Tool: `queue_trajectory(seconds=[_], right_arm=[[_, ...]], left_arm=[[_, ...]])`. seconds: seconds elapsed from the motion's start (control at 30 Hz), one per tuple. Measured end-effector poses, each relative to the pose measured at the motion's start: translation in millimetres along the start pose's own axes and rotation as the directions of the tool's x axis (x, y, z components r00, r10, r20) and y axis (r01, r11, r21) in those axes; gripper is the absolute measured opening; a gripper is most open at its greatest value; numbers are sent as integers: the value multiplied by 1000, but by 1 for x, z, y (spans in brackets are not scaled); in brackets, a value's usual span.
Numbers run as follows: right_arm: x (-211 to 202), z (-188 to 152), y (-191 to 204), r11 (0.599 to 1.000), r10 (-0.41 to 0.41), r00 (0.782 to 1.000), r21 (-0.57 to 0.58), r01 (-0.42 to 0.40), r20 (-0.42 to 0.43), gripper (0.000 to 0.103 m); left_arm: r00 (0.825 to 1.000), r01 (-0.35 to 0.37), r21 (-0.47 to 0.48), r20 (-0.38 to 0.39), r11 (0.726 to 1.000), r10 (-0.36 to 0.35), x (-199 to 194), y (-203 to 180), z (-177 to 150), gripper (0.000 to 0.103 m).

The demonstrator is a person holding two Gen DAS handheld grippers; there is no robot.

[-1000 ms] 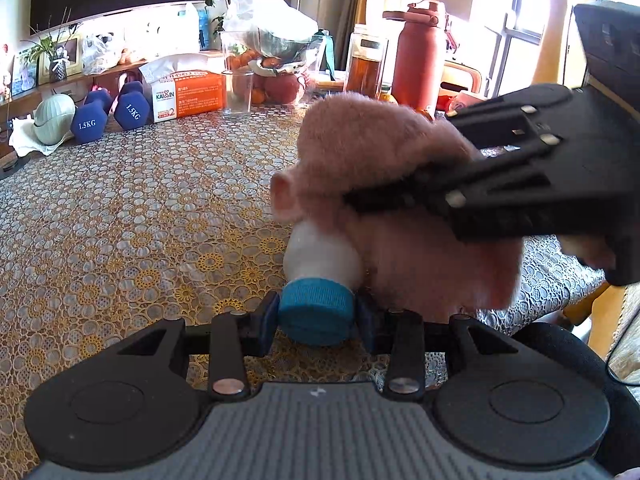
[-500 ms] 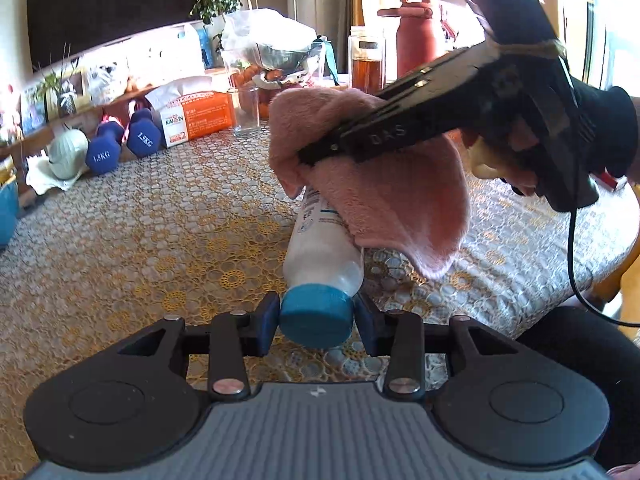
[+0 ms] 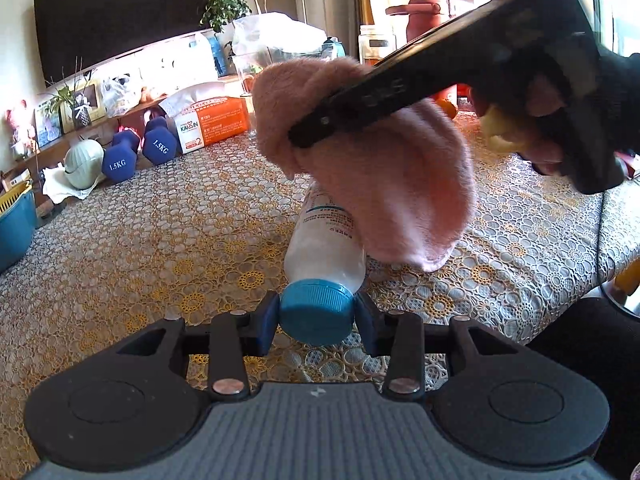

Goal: Clean container
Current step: 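Rub the pink cloth along the bottle body with the right gripper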

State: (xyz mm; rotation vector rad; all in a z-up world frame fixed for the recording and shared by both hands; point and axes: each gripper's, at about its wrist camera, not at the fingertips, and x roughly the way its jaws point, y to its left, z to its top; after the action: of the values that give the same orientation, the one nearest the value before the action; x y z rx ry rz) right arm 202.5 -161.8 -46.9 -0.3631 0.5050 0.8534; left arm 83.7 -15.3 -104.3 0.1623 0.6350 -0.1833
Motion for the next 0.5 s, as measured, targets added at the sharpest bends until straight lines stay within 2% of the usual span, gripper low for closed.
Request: queue_trajectory(seconds=[0.27, 0.37, 0.5], right_arm=[[-57, -9, 39, 991, 87, 996, -106, -84, 26, 24], [-64, -17, 57, 986, 124, 992, -115, -120, 21, 24], [-56, -31, 76, 984, 132, 991, -116, -132, -10, 24]], left_arm=[[1000, 20, -31, -5, 999, -20, 0, 5, 0, 40], [1000, 22, -33, -6, 999, -22, 0, 5, 0, 40], [1000, 22, -29, -4, 999, -22, 0, 4, 0, 40]])
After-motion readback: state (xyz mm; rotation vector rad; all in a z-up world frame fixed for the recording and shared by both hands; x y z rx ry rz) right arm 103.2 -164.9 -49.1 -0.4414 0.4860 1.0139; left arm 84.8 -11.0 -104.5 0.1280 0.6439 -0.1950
